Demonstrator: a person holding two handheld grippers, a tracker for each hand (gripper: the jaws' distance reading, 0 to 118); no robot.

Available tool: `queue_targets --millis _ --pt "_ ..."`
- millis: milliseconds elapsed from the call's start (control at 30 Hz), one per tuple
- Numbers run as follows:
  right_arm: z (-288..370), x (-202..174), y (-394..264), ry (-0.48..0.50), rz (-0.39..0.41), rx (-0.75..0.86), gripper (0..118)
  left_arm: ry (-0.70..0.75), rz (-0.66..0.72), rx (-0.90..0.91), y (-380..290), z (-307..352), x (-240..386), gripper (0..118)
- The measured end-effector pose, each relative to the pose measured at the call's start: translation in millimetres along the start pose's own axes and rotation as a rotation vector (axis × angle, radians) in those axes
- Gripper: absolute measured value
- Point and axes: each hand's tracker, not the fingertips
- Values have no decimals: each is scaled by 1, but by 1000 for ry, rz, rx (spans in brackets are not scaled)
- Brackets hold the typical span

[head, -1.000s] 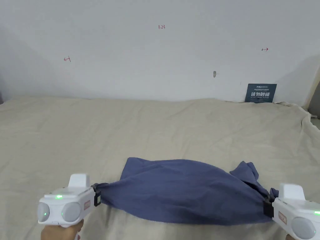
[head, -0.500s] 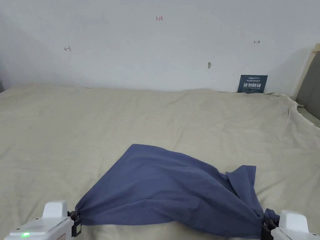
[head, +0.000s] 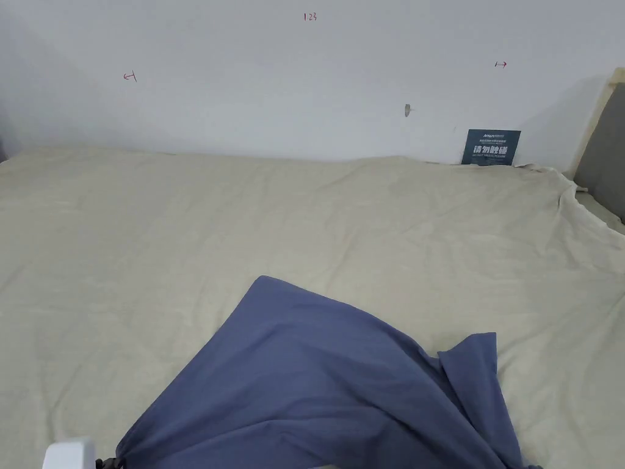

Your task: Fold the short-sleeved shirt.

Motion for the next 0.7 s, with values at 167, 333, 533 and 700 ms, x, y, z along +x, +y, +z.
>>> queue_targets --millis 167,333,533,700 --pt "-30 5 -7 -28 -51 -105 5 31 -5 -109 -8 -29 5 1" --pt "-27 -4 0 -27 -70 -145 8 38 31 -163 -10 -43 7 9" --pt "21 -13 36 -11 -62 -15 91 -41 171 -81 18 -12 18 97" --pt "70 -22 86 0 -15 200 91 -106 171 96 63 26 39 99"
